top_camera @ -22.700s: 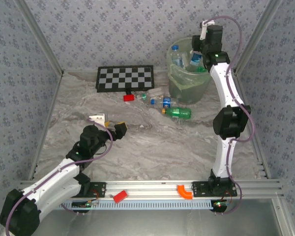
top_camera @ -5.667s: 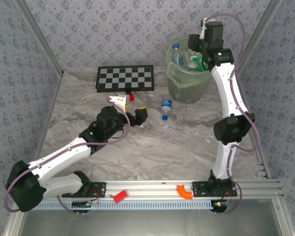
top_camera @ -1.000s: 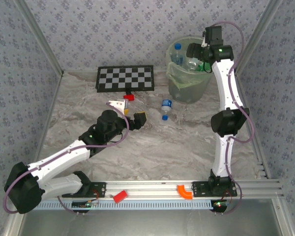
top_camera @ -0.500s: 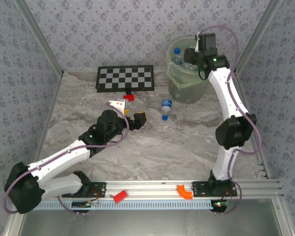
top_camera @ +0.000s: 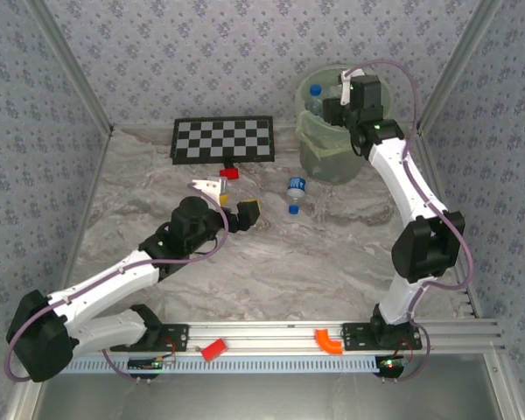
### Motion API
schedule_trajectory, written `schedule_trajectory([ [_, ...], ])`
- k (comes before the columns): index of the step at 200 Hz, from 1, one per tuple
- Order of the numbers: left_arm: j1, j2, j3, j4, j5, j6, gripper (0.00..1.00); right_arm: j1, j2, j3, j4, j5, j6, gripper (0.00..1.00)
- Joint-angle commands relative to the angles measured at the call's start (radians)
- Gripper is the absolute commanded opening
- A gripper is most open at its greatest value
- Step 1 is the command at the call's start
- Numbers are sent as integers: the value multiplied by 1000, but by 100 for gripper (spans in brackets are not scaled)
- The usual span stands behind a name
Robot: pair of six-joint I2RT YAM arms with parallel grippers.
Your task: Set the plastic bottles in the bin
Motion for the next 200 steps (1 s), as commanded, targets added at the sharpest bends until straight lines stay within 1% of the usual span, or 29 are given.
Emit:
schedule_trajectory([
  [1,-4,-26,-10,18,-2,-8,100,-55,5,-12,-65,-68,48,55],
  [12,-4,-26,-12,21,-4,-8,100,-80,15,0,-76,-119,65,54],
  [24,-4,-22,-12,24,-2,-10,100,-80,38,30,-124,-179,60,55],
  [30,-4,-19,-13,27,-1,-11,100,-76,57,57,-162,-188,52,56],
  [47,-4,-12,-10,29,4,-11,100,-64,93,120,-235,-182,39,58],
  [68,-4,-14,-11,28,4,-13,100,-63,80,106,-222,-170,63,59],
  [81,-4,-18,-15,29,0,-13,100,-87,74,98,-226,-132,118,58],
  [99,-5,-23,-21,29,-3,-13,100,-132,84,119,-232,-156,173,58],
  [108,-4,-23,-21,29,-4,-11,100,-132,83,125,-236,-162,171,62],
  [117,-4,-21,-21,29,-4,-10,100,-127,75,126,-234,-153,156,67],
  [139,-4,-17,-15,29,-2,-10,100,-120,44,122,-227,-141,155,74],
  [164,-4,-17,-15,29,-2,-10,100,-147,3,116,-215,-144,193,75],
  [178,-4,-18,-17,31,-2,-11,100,-158,-28,97,-193,-105,207,75],
  [200,-5,-19,-21,31,-4,-13,100,-167,-81,67,-167,-56,211,83],
])
